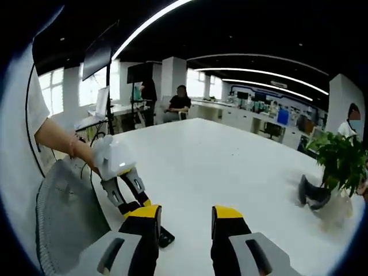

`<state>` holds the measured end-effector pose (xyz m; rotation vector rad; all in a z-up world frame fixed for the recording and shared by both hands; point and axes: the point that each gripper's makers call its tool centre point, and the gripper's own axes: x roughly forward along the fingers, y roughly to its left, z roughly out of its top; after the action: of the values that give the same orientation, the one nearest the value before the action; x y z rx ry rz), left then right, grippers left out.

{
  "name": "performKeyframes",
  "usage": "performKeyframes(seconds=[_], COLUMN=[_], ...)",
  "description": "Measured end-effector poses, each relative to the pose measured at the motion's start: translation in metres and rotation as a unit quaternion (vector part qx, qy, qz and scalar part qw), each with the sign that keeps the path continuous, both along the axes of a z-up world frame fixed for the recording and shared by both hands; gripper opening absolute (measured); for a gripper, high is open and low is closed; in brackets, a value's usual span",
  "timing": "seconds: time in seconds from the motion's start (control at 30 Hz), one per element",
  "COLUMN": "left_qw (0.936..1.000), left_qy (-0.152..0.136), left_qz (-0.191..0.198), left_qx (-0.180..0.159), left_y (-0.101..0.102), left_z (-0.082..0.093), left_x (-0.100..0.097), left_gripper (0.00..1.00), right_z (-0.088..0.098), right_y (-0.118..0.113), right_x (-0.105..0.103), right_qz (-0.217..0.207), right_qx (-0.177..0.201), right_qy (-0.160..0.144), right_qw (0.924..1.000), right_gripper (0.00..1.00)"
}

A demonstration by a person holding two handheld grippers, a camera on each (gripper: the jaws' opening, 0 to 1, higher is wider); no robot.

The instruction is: Press the specified remote control buttons in sequence, fully releasing each button before pressing the next.

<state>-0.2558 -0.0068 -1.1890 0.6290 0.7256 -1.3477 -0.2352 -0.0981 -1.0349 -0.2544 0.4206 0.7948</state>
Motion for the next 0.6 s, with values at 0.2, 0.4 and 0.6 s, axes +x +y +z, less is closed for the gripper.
performKeyframes(seconds=[0.2,0.4,0.6], left_qw=[1.0000,0.9999,1.0000], left_qy=[0.000,-0.001,0.000], left_qz=[0.001,-0.001,-0.003], left_qx=[-0.009,-0.012,-0.008], left_y=[0.000,-0.001,-0.001], left_z=[0.001,0.000,-0.002], left_x=[-0.011,-0.017,-0.023], left_gripper=[0.24,0.24,0.24], right_z=[0.000,-0.005,-0.014], right_y=[0.004,0.009,0.015], right_x=[-0.002,-0.005,-0.012], right_qz=[0.012,0.035,0.075], right_qx=[-0.007,-0.032,-0.057], right_qy=[-0.001,-0.001,0.010], right_qw=[0.9999,0.9989,0.9955], right_gripper=[0.31,0.29,0.25])
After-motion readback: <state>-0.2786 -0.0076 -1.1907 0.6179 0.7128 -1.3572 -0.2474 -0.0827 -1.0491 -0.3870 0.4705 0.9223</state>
